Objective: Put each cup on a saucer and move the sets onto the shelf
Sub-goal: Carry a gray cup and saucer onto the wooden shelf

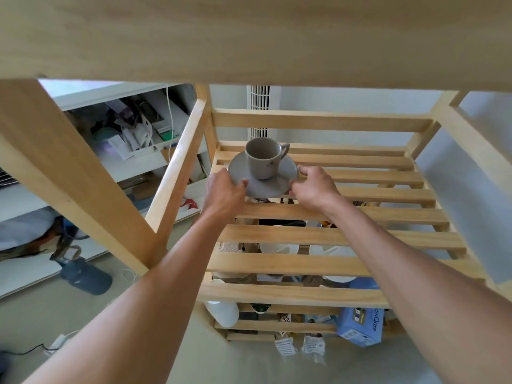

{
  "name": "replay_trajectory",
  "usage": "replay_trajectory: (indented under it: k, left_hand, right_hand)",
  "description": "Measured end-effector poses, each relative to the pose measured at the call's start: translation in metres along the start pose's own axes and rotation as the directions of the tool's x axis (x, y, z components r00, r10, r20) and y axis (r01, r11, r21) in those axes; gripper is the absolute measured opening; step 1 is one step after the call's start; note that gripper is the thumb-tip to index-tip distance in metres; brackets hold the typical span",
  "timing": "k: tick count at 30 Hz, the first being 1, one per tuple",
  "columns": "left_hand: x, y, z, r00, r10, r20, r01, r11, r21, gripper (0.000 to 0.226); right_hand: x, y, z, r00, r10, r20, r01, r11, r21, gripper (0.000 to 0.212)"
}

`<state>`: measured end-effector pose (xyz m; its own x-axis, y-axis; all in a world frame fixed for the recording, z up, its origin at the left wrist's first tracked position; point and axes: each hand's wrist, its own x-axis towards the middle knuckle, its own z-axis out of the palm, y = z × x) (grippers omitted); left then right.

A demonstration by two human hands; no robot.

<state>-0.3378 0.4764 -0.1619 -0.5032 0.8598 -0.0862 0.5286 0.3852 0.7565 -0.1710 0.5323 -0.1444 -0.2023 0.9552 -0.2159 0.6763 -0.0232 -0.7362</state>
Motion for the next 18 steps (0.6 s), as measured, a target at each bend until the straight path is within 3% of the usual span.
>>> replay_trajectory:
  k: [7,10,18]
  left_hand:
    - [-0.03,0.004,-0.005,0.995,0.097,0.01,-0.097,0.995,-0.007,0.047]
    - [-0.058,0.013,-0.019,0.99,0.117,0.08,-0.112,0.992,-0.06,0.055]
    - [-0.156,0.023,-0.07,0.96,0.222,0.172,-0.202,0.971,-0.126,0.05]
  right_hand:
    - [-0.019,0.004,-0.008,0.999,-0.039,-0.004,0.039,0.998,0.04,0.058]
    - [-0.047,0.005,-0.012,0.999,-0.049,0.018,0.048,0.998,0.048,0.053]
    - [-0.156,-0.009,-0.029,0.999,-0.001,0.047,-0.004,0.994,0.106,0.046]
